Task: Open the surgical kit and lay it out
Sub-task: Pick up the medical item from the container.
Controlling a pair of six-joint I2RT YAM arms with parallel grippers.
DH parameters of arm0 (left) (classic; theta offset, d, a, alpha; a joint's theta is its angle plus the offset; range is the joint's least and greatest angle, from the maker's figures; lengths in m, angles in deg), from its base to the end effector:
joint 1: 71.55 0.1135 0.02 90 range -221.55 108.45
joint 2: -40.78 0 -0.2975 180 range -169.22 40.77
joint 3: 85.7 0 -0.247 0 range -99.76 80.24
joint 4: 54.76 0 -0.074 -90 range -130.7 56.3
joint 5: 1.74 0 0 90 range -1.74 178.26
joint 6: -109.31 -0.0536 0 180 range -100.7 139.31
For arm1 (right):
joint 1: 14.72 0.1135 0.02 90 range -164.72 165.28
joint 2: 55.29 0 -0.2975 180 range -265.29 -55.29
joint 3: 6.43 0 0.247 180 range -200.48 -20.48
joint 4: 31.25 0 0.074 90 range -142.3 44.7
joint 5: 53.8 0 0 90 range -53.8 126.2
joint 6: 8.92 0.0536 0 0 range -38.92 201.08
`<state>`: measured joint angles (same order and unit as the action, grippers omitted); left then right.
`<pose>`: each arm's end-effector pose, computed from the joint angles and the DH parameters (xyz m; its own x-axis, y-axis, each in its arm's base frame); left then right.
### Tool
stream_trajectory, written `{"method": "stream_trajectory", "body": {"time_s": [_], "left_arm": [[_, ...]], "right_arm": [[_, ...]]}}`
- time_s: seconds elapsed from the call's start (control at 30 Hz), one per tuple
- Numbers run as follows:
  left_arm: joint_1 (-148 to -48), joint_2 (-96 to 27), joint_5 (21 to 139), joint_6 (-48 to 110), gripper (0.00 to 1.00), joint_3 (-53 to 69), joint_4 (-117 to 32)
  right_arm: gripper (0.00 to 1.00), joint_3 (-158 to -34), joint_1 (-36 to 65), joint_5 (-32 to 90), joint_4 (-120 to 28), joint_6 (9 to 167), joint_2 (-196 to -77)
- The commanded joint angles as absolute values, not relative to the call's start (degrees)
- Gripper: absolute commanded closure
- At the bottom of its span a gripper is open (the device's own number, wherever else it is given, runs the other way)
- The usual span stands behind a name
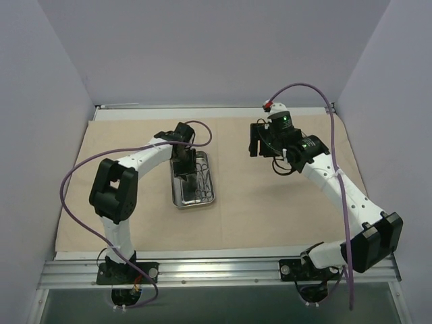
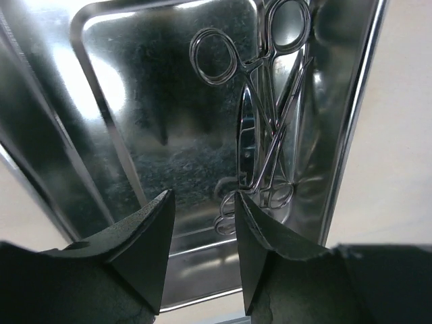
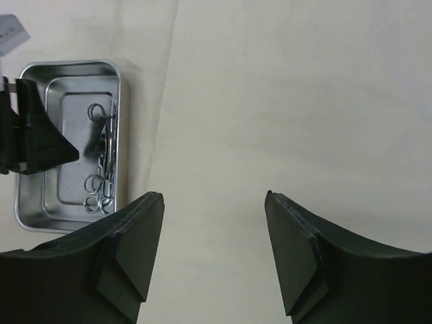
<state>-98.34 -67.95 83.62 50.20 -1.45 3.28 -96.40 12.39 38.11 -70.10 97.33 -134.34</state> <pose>0.3530 -0.1831 0.2193 -0.9671 -0.0849 -0.2398 -0.0277 0.9722 -0.2326 0.2845 0.1437 0.3926 -0.5204 0.0478 -0.8526 -0.2954 0.9267 0.2322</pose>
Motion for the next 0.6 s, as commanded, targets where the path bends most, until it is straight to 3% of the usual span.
{"method": "stream_trajectory", "body": {"time_s": [0.0,0.57], "left_arm": [[-100.99,-71.28,87.73,53.49,0.51,-7.29,6.66],[-104.6,-81.3,95.82,56.74,0.47,-15.73,13.7]], "right_arm": [[0.37,-94.58,11.47,37.78,-69.3,97.78,-131.76],[0.37,-87.46,3.39,33.39,-70.27,96.72,-123.94]]}}
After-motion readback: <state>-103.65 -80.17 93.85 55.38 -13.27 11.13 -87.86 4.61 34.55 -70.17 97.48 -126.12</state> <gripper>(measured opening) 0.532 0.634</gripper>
